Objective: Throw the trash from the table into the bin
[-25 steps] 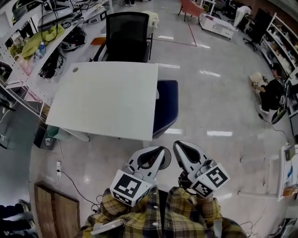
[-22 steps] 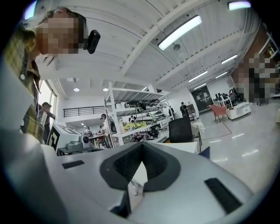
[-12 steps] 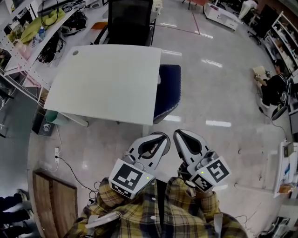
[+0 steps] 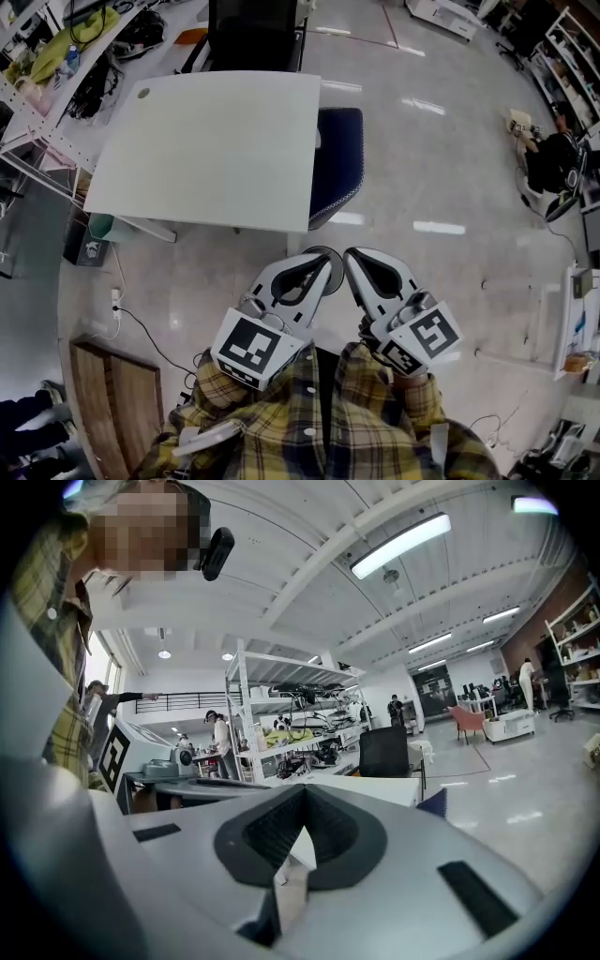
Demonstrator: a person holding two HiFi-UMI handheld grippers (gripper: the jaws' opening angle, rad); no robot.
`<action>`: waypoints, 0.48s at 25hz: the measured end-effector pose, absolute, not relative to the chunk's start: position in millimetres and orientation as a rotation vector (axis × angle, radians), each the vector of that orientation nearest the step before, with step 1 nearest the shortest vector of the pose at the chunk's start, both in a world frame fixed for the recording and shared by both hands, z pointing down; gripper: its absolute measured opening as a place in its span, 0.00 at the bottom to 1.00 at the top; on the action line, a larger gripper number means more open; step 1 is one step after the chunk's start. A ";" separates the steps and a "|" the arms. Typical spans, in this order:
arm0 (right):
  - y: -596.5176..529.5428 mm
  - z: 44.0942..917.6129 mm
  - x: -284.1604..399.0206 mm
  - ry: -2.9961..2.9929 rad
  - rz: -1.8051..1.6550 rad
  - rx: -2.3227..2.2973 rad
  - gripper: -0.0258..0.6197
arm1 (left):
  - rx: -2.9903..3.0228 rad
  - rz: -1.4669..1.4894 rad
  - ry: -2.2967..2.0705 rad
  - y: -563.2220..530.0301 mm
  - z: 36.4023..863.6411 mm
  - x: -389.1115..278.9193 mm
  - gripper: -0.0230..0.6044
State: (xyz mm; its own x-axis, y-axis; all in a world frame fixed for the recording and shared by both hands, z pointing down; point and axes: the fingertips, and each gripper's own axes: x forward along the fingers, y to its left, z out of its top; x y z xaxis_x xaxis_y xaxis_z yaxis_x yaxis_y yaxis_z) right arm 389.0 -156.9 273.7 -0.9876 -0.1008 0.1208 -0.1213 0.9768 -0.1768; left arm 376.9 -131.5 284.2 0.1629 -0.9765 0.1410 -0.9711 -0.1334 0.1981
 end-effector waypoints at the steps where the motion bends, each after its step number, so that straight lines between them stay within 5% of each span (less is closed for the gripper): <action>1: -156.2 274.9 388.5 -3.009 0.284 0.172 0.04 | 2.198 -0.030 -1.884 -130.7 285.0 376.1 0.05; 12: -153.9 286.6 385.5 -2.973 0.320 0.180 0.04 | 2.174 -0.049 -1.857 -129.8 292.0 369.2 0.05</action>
